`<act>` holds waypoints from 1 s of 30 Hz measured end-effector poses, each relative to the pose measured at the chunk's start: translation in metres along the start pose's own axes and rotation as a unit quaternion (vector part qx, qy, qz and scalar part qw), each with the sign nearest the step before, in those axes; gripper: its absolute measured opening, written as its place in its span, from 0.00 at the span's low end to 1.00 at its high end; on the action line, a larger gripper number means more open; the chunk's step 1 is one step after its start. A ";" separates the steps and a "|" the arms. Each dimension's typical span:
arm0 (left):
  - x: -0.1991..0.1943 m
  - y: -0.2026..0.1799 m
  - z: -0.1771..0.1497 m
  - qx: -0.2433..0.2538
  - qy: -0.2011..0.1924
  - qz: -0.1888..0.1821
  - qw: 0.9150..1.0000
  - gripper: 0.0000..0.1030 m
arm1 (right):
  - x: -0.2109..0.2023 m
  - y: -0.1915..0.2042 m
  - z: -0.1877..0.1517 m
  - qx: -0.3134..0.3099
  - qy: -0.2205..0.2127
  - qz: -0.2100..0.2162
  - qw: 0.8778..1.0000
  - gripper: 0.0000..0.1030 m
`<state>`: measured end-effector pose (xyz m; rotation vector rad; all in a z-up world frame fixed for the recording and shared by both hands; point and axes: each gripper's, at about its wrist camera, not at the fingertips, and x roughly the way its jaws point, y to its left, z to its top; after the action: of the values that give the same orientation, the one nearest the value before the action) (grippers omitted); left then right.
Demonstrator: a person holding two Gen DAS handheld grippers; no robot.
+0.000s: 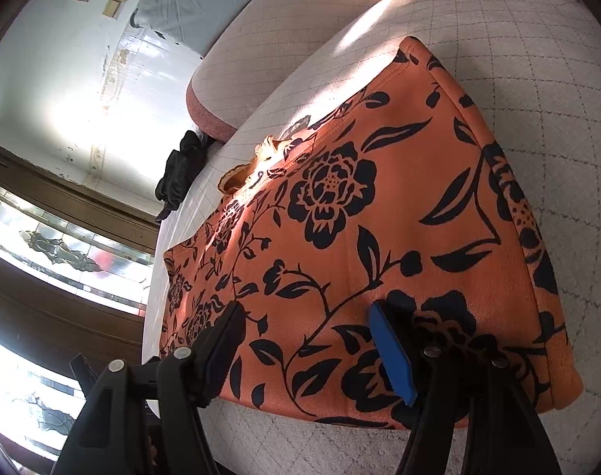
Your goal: Fold small clothes
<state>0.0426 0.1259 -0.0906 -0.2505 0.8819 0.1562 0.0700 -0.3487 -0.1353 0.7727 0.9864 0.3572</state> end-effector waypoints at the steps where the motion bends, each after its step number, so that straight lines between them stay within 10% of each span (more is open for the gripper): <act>1: 0.001 -0.002 0.010 0.006 -0.004 -0.004 1.000 0.48 | 0.000 0.000 0.000 0.000 0.000 0.001 1.000 0.67; 7: 0.089 -0.021 0.081 0.053 0.065 -0.031 0.996 0.45 | 0.001 -0.001 0.002 -0.005 0.006 0.006 1.000 0.67; 9: 0.128 -0.025 0.099 0.064 0.101 -0.010 0.993 0.25 | 0.000 -0.002 0.002 -0.006 0.007 0.012 1.000 0.67; 16: 0.162 -0.013 0.153 0.036 0.072 0.055 0.995 0.25 | 0.002 -0.005 0.004 -0.004 0.012 0.018 1.000 0.67; 20: 0.125 -0.007 0.148 0.031 0.038 0.024 0.999 0.26 | 0.002 -0.003 0.004 -0.003 0.011 0.015 1.000 0.67; 25: 0.048 -0.027 0.106 0.068 -0.021 -0.019 0.997 0.72 | -0.006 0.017 0.014 -0.013 0.003 0.010 1.000 0.68; 30: 0.028 -0.064 0.042 0.105 -0.004 -0.061 0.993 0.76 | 0.013 0.024 0.061 -0.018 0.023 0.011 1.000 0.68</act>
<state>0.1062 0.0771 -0.0771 -0.1062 0.8662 -0.0491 0.1304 -0.3502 -0.1060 0.7446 1.0129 0.4120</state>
